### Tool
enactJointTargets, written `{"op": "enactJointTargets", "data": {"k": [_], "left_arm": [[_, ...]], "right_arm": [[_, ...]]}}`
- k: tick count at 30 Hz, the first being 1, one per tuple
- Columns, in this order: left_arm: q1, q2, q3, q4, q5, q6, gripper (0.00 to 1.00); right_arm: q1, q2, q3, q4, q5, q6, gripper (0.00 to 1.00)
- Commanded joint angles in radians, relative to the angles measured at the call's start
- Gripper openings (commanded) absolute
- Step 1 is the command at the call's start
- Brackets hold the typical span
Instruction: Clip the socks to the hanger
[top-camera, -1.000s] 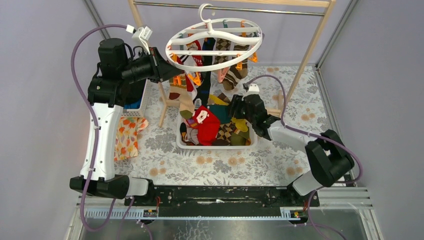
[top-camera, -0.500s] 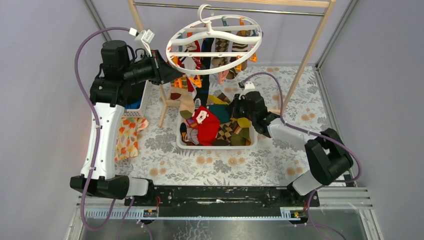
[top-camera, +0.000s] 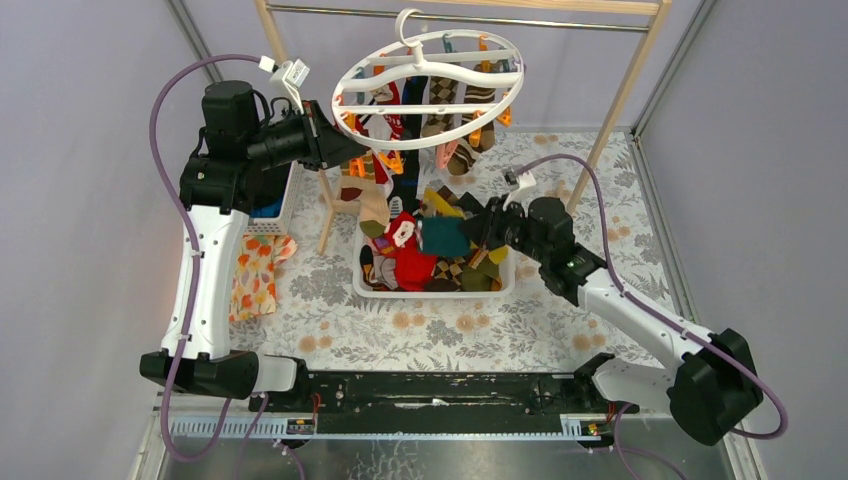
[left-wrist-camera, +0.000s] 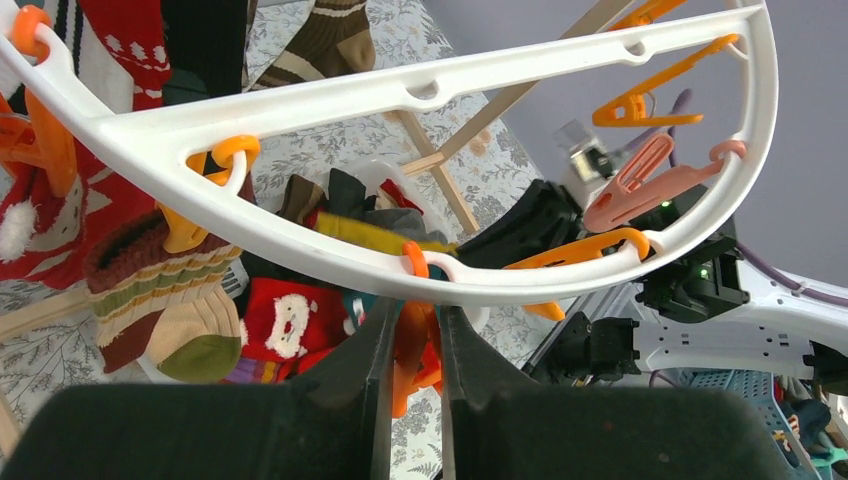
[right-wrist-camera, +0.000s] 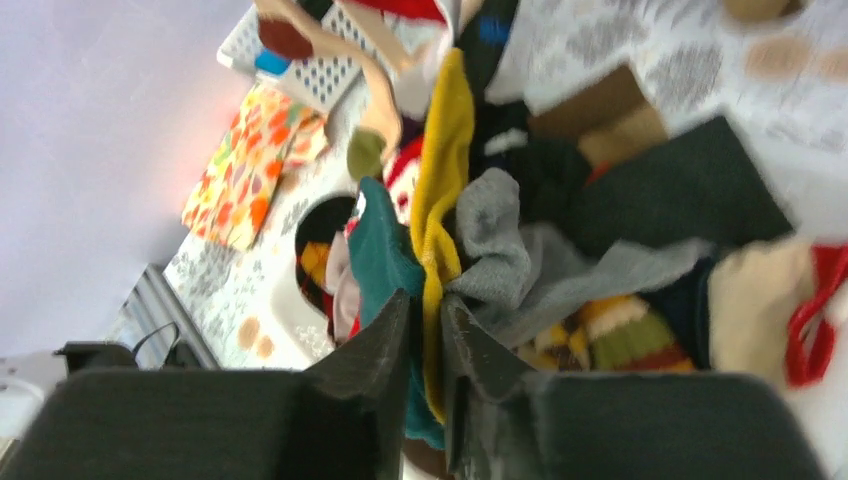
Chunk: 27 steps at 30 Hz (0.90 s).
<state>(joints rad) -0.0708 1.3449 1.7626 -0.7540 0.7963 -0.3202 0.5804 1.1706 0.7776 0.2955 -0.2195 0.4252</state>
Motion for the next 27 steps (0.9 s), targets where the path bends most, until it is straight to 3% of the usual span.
{"op": "enactJointTargets", "data": {"k": [1, 4, 8, 16, 25, 27], "left_arm": [[0.008, -0.024, -0.013, 0.027, 0.018, 0.009, 0.00], [0.008, -0.026, -0.015, 0.031, 0.021, 0.009, 0.00], [0.008, -0.028, -0.014, 0.034, 0.023, 0.004, 0.00], [0.008, -0.030, -0.012, 0.033, 0.026, 0.006, 0.00], [0.008, -0.032, -0.015, 0.033, 0.037, 0.008, 0.00], [0.009, -0.035, -0.017, 0.033, 0.034, 0.011, 0.00]], "right_arm": [[-0.002, -0.041, -0.066, -0.144, -0.094, 0.020, 0.37], [-0.002, -0.030, -0.062, -0.195, -0.074, 0.001, 0.66], [-0.003, 0.025, 0.029, -0.198, -0.028, -0.031, 0.79], [-0.004, 0.261, 0.302, -0.250, -0.035, -0.140, 0.79], [-0.029, 0.407, 0.379, -0.289, -0.001, -0.198, 0.82], [-0.036, 0.412, 0.382, -0.289, -0.019, -0.202, 0.78]]}}
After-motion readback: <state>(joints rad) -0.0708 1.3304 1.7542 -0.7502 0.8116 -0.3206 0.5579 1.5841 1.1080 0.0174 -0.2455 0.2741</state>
